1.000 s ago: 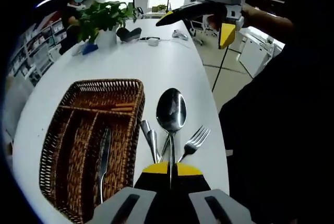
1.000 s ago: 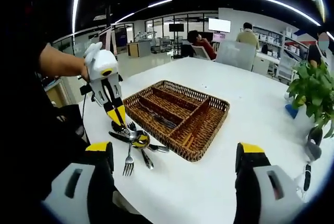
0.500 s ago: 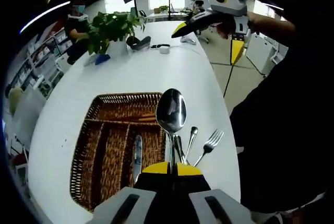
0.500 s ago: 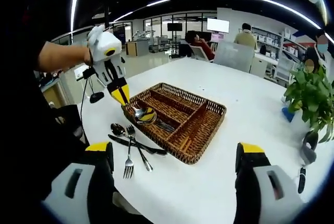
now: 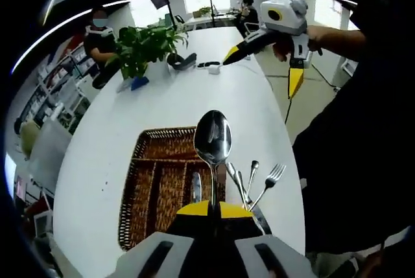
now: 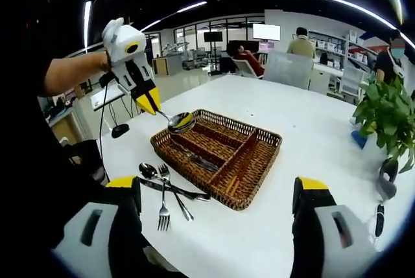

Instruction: Arrange the knives, forks, and spoons in their matching storage slots by inserting each utensil handle-first until every utensil is classified and aligned in the correct compartment

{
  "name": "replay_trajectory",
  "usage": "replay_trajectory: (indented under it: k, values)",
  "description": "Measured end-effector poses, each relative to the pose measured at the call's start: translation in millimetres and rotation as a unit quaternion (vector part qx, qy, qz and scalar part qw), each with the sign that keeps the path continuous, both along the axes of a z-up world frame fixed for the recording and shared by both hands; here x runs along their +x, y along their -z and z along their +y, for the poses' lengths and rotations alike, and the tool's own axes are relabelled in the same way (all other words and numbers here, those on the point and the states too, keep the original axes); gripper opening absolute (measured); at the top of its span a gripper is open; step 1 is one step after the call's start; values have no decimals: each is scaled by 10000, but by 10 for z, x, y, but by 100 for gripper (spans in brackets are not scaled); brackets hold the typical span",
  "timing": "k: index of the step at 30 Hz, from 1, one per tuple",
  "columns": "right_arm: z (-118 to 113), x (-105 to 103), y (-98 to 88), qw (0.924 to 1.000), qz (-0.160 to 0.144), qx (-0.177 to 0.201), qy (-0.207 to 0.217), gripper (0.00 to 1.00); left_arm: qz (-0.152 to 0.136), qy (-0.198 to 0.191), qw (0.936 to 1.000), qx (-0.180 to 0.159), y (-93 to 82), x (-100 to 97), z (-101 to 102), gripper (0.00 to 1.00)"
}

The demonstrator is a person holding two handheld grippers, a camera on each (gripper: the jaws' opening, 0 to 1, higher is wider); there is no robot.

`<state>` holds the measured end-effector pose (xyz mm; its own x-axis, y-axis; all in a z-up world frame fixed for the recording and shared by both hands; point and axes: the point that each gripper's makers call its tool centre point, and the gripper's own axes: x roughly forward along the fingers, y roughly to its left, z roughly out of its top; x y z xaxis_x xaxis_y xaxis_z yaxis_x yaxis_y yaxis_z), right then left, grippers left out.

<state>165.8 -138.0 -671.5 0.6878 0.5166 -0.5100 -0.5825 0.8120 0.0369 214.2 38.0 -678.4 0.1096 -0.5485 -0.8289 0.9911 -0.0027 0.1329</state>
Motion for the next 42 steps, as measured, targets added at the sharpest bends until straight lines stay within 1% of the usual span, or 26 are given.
replay_trajectory:
  k: [5,13,15,17,22,24,25,27,29,31,34,37,38,42]
  values:
    - [-7,18,-8,10000,-25,-7,11,99,-43,46,10000,57,45,21,-1,0]
    - [-12,56,-5,10000,-2,-20,61,99,-59,82,9999,79,70,89,14,0]
    - [-6,87,-29,9998,25,137,150,99,-90,91,9999,105,78,126,15,0]
    - [-13,105,-37,9996,42,190,218,99,-98,112,9998,92,79,157,11,0]
    - [-8,130,-38,9995,83,154,281,99,-133,125,9998,77,92,295,17,0]
    - [7,138,-74,9993,115,157,317,99,-164,115,9998,76,97,354,32,0]
    - [9,145,-95,9991,114,184,360,99,-145,90,9998,48,98,388,37,0]
    - [40,163,-156,9975,146,448,518,99,-162,86,9998,95,121,451,55,0]
    - [50,174,-165,9973,131,446,564,99,-239,86,9995,185,136,536,85,0]
    - [64,185,-176,9976,66,330,600,99,-259,159,9994,157,134,596,100,0]
    - [93,193,-257,9970,-27,430,644,99,-317,119,9992,202,144,710,145,0]
    - [118,188,-332,9965,-49,513,653,99,-383,50,9990,207,125,811,183,0]
    - [140,182,-386,9963,-113,567,644,99,-406,31,9990,195,111,835,187,0]
    - [152,167,-438,9967,-169,519,599,99,-430,-8,9990,110,55,939,182,0]
